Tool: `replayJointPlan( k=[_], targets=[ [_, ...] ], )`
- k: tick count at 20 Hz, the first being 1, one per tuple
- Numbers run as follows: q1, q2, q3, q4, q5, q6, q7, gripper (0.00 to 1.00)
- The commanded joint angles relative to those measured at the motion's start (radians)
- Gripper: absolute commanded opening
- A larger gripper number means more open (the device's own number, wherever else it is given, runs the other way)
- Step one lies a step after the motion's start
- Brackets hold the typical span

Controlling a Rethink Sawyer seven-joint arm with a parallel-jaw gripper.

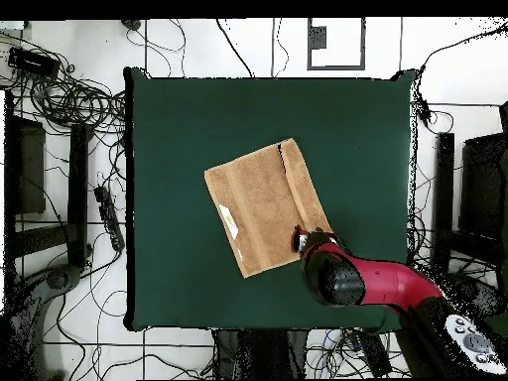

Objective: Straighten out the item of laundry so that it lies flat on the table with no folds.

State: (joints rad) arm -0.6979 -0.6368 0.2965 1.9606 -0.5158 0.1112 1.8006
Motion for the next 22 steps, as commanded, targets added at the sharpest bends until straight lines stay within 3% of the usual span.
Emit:
replayJointPlan(
  k=[1, 9, 10, 12, 22],
  targets=[
    [0.164, 0.022, -0.081, 0.036, 0.087, -0.119, 0.261, 1.00],
    [0.226, 0.071, -0.123, 0.021, 0.162, -0.235, 0.246, 1.00],
    [0.230, 0.075, -0.129, 0.023, 0.170, -0.266, 0.245, 0.00],
    [0.235, 0.082, -0.137, 0.023, 0.162, -0.328, 0.251, 0.00],
    [0.260, 0.106, -0.160, 0.001, 0.193, -0.370, 0.211, 0.00]
  ],
)
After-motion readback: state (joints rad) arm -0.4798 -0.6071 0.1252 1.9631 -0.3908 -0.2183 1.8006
